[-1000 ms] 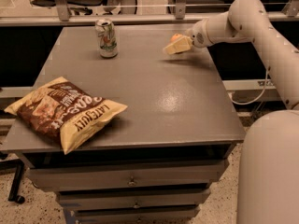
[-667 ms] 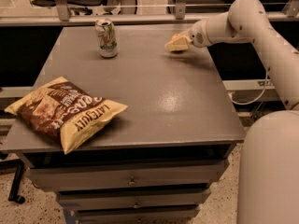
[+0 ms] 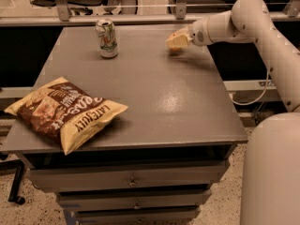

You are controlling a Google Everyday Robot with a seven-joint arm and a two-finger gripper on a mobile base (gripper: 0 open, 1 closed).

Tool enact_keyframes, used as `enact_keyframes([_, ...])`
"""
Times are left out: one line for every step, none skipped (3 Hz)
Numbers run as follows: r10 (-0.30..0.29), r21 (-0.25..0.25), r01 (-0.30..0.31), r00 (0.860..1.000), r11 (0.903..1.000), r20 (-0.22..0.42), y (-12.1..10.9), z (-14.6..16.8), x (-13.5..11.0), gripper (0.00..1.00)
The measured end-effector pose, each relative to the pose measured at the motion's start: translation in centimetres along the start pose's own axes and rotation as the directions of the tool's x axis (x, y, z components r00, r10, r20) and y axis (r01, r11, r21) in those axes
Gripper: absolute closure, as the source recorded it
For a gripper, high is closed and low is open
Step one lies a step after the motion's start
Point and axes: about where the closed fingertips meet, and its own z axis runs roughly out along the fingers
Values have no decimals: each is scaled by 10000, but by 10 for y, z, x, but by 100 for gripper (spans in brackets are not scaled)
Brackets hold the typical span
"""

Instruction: Move orange near 7up can

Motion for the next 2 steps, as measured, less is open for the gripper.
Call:
enact_keyframes([-290,-155,297,9987,9994,419,7,-4,-18,100])
enact_keyframes([-1158,-359,1201,9877,9921,1047,23,-22,-56,100])
